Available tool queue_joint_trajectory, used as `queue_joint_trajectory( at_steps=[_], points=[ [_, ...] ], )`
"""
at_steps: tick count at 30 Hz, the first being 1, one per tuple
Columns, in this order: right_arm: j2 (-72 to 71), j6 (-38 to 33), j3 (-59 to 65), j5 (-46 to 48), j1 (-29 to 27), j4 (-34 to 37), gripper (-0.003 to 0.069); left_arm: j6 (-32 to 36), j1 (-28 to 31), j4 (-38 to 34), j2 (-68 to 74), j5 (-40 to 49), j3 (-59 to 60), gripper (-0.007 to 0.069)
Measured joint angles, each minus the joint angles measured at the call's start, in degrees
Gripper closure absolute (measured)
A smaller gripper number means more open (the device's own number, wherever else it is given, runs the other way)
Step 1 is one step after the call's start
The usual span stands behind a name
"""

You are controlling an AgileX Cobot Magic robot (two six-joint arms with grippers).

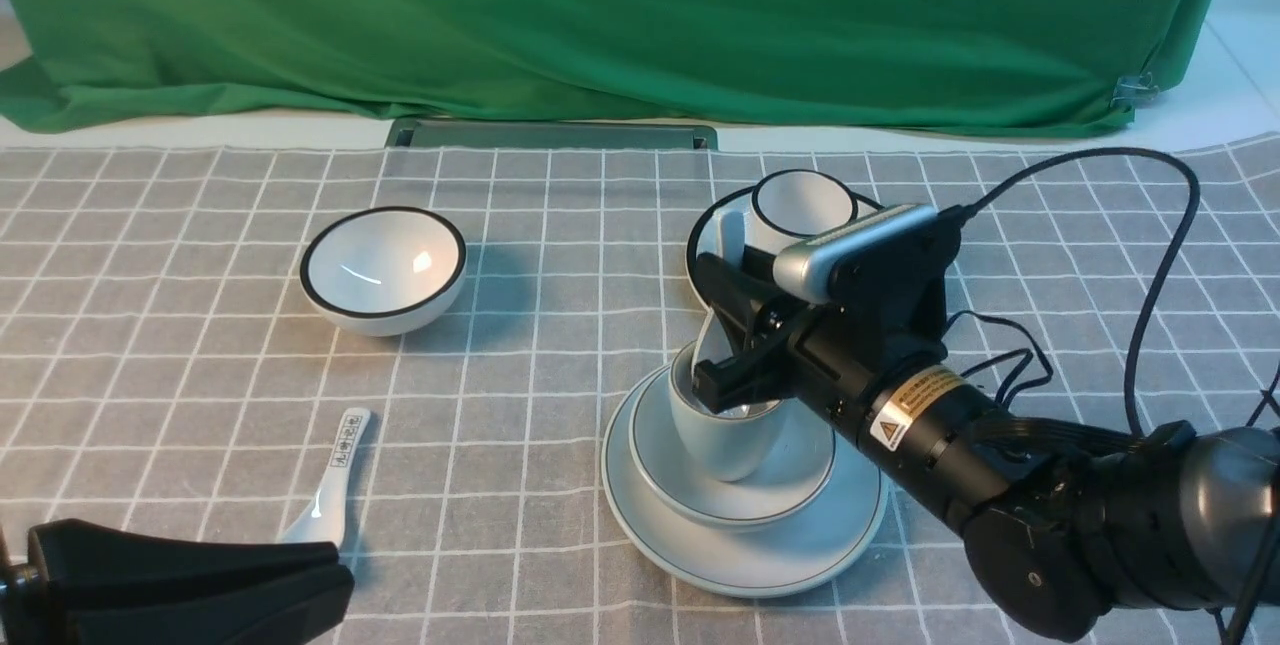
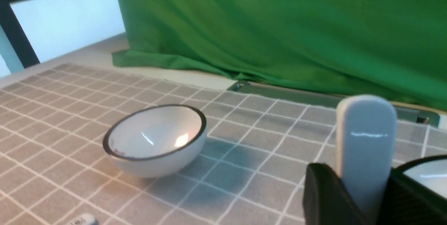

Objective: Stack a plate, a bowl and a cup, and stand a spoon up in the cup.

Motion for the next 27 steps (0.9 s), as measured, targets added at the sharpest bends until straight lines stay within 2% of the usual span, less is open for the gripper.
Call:
queue_joint_trajectory(
  at_steps=[2,4,8,12,15,16,17,19,22,23,26,27],
  points=[
    [0.2,0.0,0.0,0.1,0.0,0.0,0.0465,0.0,0.0,0.0,0.0,0.0,0.0,0.0615],
    [0.3,-0.1,0.0,0.2,0.0,0.0,0.0387,0.0,0.0,0.0,0.0,0.0,0.0,0.0615],
    [0.3,-1.2,0.0,0.2,0.0,0.0,0.0307,0.0,0.0,0.0,0.0,0.0,0.0,0.0615],
    [-1.5,-1.2,1.5,0.5,0.0,-1.0,0.0295,0.0,0.0,0.0,0.0,0.0,0.0,0.0615],
    [-7.2,0.5,2.7,6.2,0.0,-4.9,0.0318,-0.2,0.0,0.0,-0.3,-1.6,0.6,0.0615],
    [-11.7,2.2,2.7,11.5,0.0,-7.3,0.0336,-0.3,0.0,0.0,-0.8,-3.0,1.4,0.0615],
    [-11.7,2.4,2.7,12.6,0.0,-7.8,0.0339,-0.4,0.0,0.0,-0.9,-3.3,1.6,0.0615],
    [-21.8,5.7,2.7,27.5,0.0,-12.5,0.0386,-1.8,0.0,0.0,-3.0,-8.4,5.3,0.0615],
    [-32.6,7.7,2.7,49.3,0.1,-14.7,0.0439,-2.1,0.0,0.0,-5.5,-17.6,11.3,0.0615],
    [-34.0,7.8,2.7,52.1,0.1,-14.9,0.0445,-2.2,0.0,0.0,-6.0,-19.5,13.0,0.0615],
    [-45.7,8.1,2.7,74.4,0.1,-15.1,0.0468,-2.4,0.0,0.3,-6.7,-38.9,22.4,0.0615],
    [-46.3,8.2,2.7,75.3,0.1,-14.9,0.0469,-2.4,0.0,0.3,-6.7,-41.0,23.4,0.0615]
  ],
)
